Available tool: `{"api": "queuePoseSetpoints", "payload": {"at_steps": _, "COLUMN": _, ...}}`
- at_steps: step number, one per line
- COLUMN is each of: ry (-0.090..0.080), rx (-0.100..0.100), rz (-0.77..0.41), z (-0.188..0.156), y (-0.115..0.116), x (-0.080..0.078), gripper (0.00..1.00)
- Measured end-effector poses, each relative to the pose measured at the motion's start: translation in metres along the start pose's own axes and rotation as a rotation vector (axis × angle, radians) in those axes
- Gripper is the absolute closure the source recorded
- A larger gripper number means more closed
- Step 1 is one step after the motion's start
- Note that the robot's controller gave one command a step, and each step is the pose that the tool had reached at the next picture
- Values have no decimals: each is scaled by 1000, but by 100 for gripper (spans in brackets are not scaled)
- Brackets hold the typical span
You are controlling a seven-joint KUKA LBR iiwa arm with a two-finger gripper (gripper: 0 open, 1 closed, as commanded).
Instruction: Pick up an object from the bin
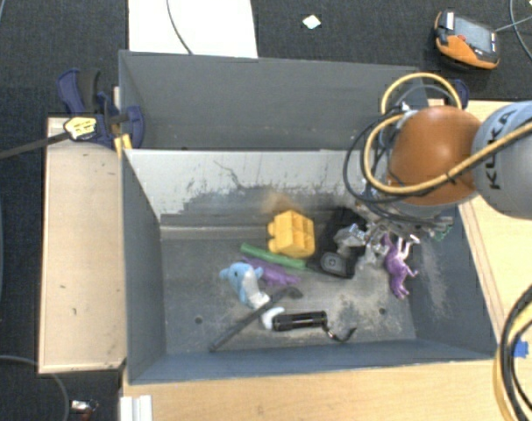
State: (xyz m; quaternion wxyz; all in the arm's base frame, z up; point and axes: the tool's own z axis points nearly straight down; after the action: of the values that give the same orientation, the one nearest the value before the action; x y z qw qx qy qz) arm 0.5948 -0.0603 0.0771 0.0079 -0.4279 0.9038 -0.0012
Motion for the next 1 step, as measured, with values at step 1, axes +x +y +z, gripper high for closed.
{"api": "queuePoseSetpoints", "payload": {"at_steps": 1, "ry": -2, "rx": 2, "rz": 3, "z": -13, "y": 0, "x": 0, "gripper": 100}}
